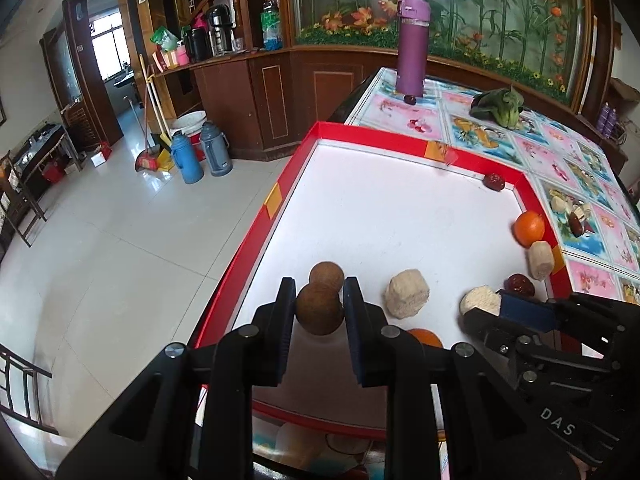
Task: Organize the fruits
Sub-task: 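Carry the brown fruit and tan cake into the tray and open both tools, then grasp a red date with the left tool while the right tool grasps a tan cake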
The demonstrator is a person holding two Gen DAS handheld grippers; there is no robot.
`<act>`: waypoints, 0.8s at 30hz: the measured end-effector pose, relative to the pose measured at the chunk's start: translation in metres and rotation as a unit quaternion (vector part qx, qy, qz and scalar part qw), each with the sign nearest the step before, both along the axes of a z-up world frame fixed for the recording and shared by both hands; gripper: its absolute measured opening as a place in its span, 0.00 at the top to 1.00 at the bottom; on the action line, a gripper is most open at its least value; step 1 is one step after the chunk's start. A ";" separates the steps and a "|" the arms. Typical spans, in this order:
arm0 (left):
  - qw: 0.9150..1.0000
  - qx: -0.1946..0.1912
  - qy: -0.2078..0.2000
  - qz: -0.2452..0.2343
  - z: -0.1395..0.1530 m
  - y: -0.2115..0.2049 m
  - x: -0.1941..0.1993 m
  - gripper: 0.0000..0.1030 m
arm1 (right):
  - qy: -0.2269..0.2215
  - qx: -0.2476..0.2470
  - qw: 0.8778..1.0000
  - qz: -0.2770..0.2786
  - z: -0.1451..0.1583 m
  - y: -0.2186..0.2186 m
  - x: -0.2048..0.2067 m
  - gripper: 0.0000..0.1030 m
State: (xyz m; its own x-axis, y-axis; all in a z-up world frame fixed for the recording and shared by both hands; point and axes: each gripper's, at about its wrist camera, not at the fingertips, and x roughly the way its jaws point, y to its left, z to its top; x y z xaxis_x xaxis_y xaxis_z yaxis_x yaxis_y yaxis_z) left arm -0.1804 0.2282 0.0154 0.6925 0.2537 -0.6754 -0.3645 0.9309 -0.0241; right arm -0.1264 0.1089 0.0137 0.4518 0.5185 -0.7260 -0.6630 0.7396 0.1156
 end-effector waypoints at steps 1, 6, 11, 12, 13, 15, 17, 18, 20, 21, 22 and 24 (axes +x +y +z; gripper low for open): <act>1.000 0.001 0.001 0.000 -0.001 0.000 0.000 0.74 | -0.001 -0.001 1.000 0.000 0.000 0.000 0.000 0.72; 1.000 0.003 0.014 0.007 -0.004 0.001 0.001 0.57 | -0.003 -0.011 1.000 0.009 0.000 0.004 -0.001 0.68; 1.000 0.016 0.021 0.017 -0.002 -0.001 0.000 0.31 | 0.006 0.006 1.000 0.019 0.006 -0.004 0.001 0.59; 0.999 0.017 0.021 0.018 -0.001 -0.001 0.001 0.30 | 0.003 0.016 1.000 0.019 0.010 -0.008 0.002 0.59; 0.999 0.018 0.021 0.019 0.001 -0.003 0.001 0.27 | 0.001 0.029 0.999 0.018 0.016 -0.015 0.003 0.58; 0.999 0.023 0.018 0.020 0.004 -0.008 0.002 0.27 | -0.007 0.053 0.999 0.009 0.027 -0.030 0.008 0.54; 1.000 0.023 0.013 0.011 0.010 -0.016 0.003 0.26 | -0.019 0.067 0.998 -0.006 0.036 -0.046 0.014 0.46; 1.000 0.022 0.010 0.005 0.013 -0.020 0.004 0.26 | -0.028 0.074 0.997 -0.016 0.040 -0.057 0.019 0.45; 1.000 0.022 0.002 -0.013 0.020 -0.034 0.006 0.26 | -0.039 0.081 0.995 -0.036 0.045 -0.076 0.027 0.45; 0.999 0.025 -0.003 -0.025 0.024 -0.044 0.008 0.26 | -0.038 0.084 0.994 -0.051 0.046 -0.091 0.036 0.45; 0.999 0.029 -0.007 -0.037 0.028 -0.053 0.009 0.26 | -0.034 0.092 0.993 -0.064 0.046 -0.104 0.044 0.45; 0.997 0.031 -0.013 -0.066 0.036 -0.073 0.014 0.25 | -0.030 0.101 0.991 -0.088 0.045 -0.130 0.058 0.45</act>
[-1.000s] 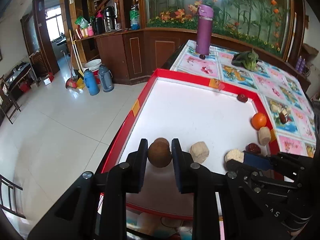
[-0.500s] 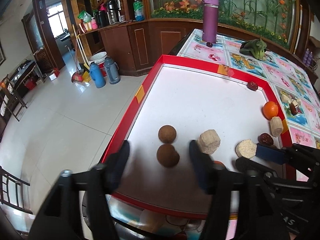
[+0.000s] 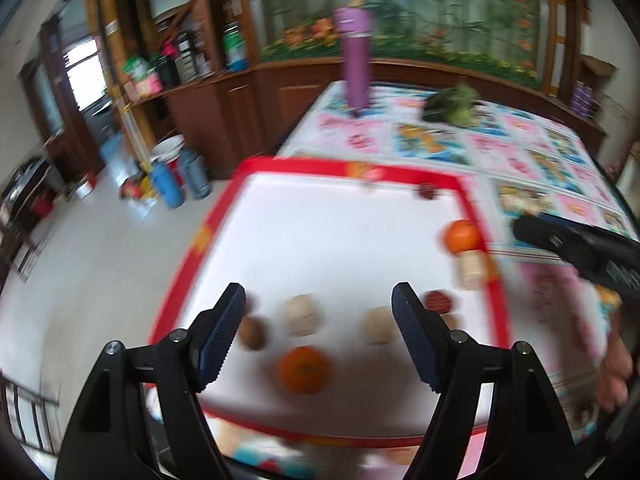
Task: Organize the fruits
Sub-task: 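Grasp a red date with the left tool while the right tool grasps a tan cake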
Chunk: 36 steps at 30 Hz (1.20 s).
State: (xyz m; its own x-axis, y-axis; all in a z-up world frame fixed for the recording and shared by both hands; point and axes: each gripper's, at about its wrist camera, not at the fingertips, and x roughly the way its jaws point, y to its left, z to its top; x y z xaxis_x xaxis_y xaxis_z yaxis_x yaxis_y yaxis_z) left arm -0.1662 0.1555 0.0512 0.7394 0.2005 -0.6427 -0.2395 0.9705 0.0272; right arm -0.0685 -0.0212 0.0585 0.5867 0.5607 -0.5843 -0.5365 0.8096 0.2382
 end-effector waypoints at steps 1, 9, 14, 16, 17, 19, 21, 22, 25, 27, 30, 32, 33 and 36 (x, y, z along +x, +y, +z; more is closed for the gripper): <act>1.000 0.000 -0.002 -0.016 0.003 -0.010 0.004 0.24 | 0.001 -0.001 1.000 -0.016 -0.001 -0.013 0.008 0.45; 0.994 0.015 -0.002 -0.110 0.013 -0.076 0.045 0.20 | 0.074 0.018 0.995 -0.066 -0.019 -0.079 0.078 0.62; 0.991 0.004 0.018 -0.131 0.007 -0.091 0.068 0.20 | 0.119 0.041 0.990 -0.057 -0.034 -0.074 0.098 0.68; 0.990 0.005 0.019 -0.137 0.007 -0.096 0.073 0.20 | 0.114 0.042 0.991 -0.061 -0.034 -0.071 0.099 0.70; 0.990 0.004 0.020 -0.140 0.007 -0.098 0.074 0.20 | 0.115 0.045 0.990 -0.061 -0.035 -0.070 0.101 0.70; 0.989 0.006 0.024 -0.147 0.006 -0.104 0.080 0.20 | 0.111 0.041 0.991 -0.062 -0.035 -0.068 0.103 0.76; 0.988 0.009 0.026 -0.152 0.005 -0.110 0.086 0.20 | 0.105 0.030 0.992 -0.058 -0.035 -0.066 0.103 0.76; 0.988 0.009 0.026 -0.155 0.005 -0.112 0.087 0.20 | 0.105 0.025 0.993 -0.056 -0.034 -0.066 0.102 0.76; 0.986 0.009 0.032 -0.162 0.003 -0.119 0.097 0.20 | 0.124 0.030 0.990 -0.058 -0.033 -0.076 0.105 0.76; 0.984 0.010 0.038 -0.173 0.000 -0.127 0.107 0.20 | 0.138 0.037 0.987 -0.074 -0.030 -0.091 0.107 0.76; 0.981 0.015 0.046 -0.189 -0.005 -0.144 0.124 0.20 | 0.148 0.045 0.984 -0.088 -0.024 -0.112 0.108 0.76; 0.979 0.020 0.053 -0.195 -0.009 -0.152 0.133 0.24 | 0.158 0.062 0.981 -0.095 -0.022 -0.124 0.109 0.76; 0.978 0.021 0.060 -0.199 -0.012 -0.158 0.140 0.28 | 0.161 0.070 0.979 -0.101 -0.020 -0.130 0.111 0.76; 0.975 0.007 0.081 -0.209 -0.022 -0.167 0.159 0.51 | 0.167 0.079 0.976 -0.119 -0.020 -0.141 0.113 0.76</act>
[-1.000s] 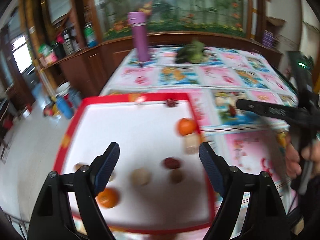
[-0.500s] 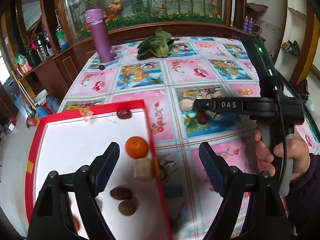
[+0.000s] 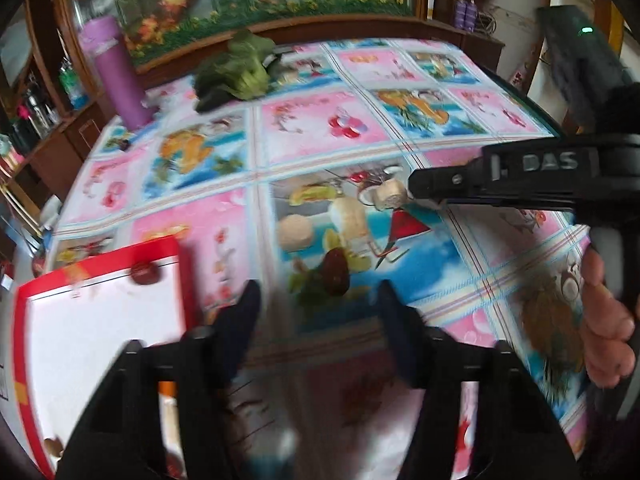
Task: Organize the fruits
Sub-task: 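Grasp a red date with the left tool while the right tool grasps a tan cake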
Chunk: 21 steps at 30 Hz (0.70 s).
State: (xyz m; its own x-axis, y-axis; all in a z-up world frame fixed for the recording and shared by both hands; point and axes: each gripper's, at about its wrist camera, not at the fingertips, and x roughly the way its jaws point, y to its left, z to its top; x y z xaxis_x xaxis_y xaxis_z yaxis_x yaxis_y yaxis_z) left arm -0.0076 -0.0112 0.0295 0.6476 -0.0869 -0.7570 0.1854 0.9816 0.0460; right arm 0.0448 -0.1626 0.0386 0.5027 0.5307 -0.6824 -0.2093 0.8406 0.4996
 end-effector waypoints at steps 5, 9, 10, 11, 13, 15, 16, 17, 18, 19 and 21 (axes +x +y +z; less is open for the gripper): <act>1.000 -0.006 0.018 0.001 -0.011 -0.006 0.019 0.65 | 0.004 0.010 1.000 -0.003 0.001 -0.003 0.000 0.76; 0.999 -0.021 0.023 -0.007 -0.012 -0.009 0.023 0.76 | 0.001 0.017 1.000 0.001 0.003 0.000 0.000 0.76; 0.999 -0.023 0.023 -0.008 -0.012 -0.009 0.024 0.80 | 0.001 0.017 1.000 0.002 0.003 0.001 0.000 0.76; 1.000 -0.021 0.022 -0.008 -0.012 -0.011 0.024 0.81 | 0.002 0.017 1.000 0.004 0.003 0.001 0.000 0.76; 1.000 -0.019 0.017 -0.008 -0.011 -0.012 0.023 0.82 | 0.002 0.016 1.000 0.005 0.002 0.002 0.000 0.76; 1.000 -0.025 0.015 -0.006 -0.012 -0.012 0.023 0.82 | 0.000 0.017 1.000 0.010 0.003 0.004 -0.001 0.76; 0.999 -0.030 0.014 -0.002 -0.011 -0.011 0.022 0.82 | -0.003 0.017 1.000 0.011 0.004 0.004 -0.002 0.76; 0.999 -0.032 0.013 0.000 -0.011 -0.011 0.022 0.82 | -0.006 0.015 1.000 0.012 0.005 0.005 -0.002 0.76; 0.999 -0.033 0.009 0.006 -0.011 -0.010 0.019 0.82 | -0.010 0.015 1.000 0.016 0.006 0.007 -0.003 0.76; 0.999 -0.034 0.006 0.010 -0.010 -0.009 0.017 0.82 | -0.012 0.015 1.000 0.019 0.006 0.008 -0.004 0.76; 0.999 -0.035 -0.006 0.021 -0.005 -0.008 0.010 0.82 | -0.017 0.010 1.000 0.022 0.006 0.011 -0.005 0.76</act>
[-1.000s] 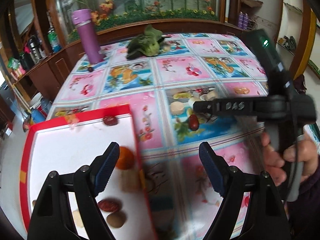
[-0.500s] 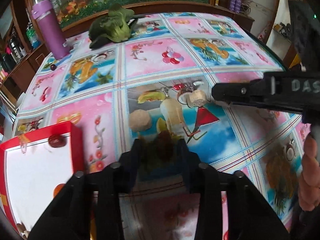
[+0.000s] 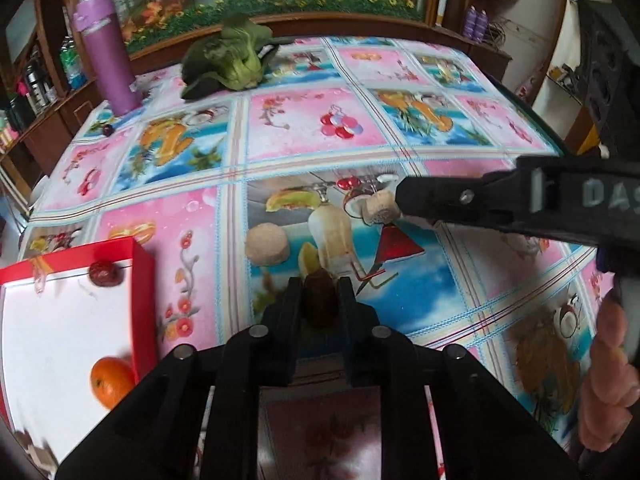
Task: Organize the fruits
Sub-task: 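Grasp a red date with the left tool while the right tool grasps a tan cake, then carry the date and tan cake into the tray and open both tools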
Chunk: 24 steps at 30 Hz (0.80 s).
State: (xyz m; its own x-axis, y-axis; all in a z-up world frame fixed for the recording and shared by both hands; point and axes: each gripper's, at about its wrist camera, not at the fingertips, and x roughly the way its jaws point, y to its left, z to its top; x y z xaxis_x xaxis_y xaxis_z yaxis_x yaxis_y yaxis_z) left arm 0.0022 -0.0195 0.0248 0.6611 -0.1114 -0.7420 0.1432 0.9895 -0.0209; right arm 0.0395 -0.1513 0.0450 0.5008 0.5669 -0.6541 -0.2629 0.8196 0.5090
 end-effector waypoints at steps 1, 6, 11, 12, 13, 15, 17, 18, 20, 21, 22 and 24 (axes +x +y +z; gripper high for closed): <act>1.000 0.002 -0.007 0.006 0.003 0.001 -0.003 0.82 | -0.002 -0.004 1.000 0.001 0.000 0.002 -0.001 0.76; 0.997 0.012 -0.057 0.042 0.024 0.009 -0.029 0.82 | -0.032 -0.039 0.999 0.016 0.003 0.021 -0.011 0.76; 0.991 0.022 -0.096 0.086 0.040 0.034 -0.055 0.81 | -0.080 -0.064 0.994 0.037 0.009 0.041 -0.027 0.76; 0.989 0.025 -0.105 0.100 0.043 0.042 -0.061 0.81 | -0.094 -0.066 0.992 0.042 0.011 0.046 -0.032 0.76; 0.988 0.025 -0.110 0.109 0.045 0.048 -0.065 0.81 | -0.101 -0.067 0.992 0.046 0.011 0.050 -0.036 0.76; 0.985 0.024 -0.116 0.122 0.048 0.060 -0.072 0.81 | -0.115 -0.064 0.990 0.056 0.013 0.060 -0.044 0.76; 0.983 0.026 -0.124 0.134 0.050 0.068 -0.078 0.81 | -0.124 -0.059 0.988 0.066 0.014 0.069 -0.053 0.76; 0.981 0.026 -0.128 0.140 0.051 0.074 -0.081 0.81 | -0.132 -0.056 0.987 0.075 0.015 0.076 -0.059 0.76; 0.980 0.024 -0.132 0.148 0.052 0.082 -0.086 0.81 | -0.157 -0.066 0.982 0.087 0.018 0.089 -0.072 0.76; 0.979 0.024 -0.135 0.153 0.053 0.087 -0.089 0.81 | -0.167 -0.071 0.979 0.090 0.019 0.095 -0.078 0.76; 0.978 0.025 -0.137 0.157 0.053 0.091 -0.091 0.81 | -0.170 -0.067 0.978 0.096 0.020 0.101 -0.083 0.76; 0.975 0.026 -0.142 0.168 0.053 0.101 -0.095 0.81 | -0.176 -0.061 0.977 0.103 0.020 0.109 -0.090 0.76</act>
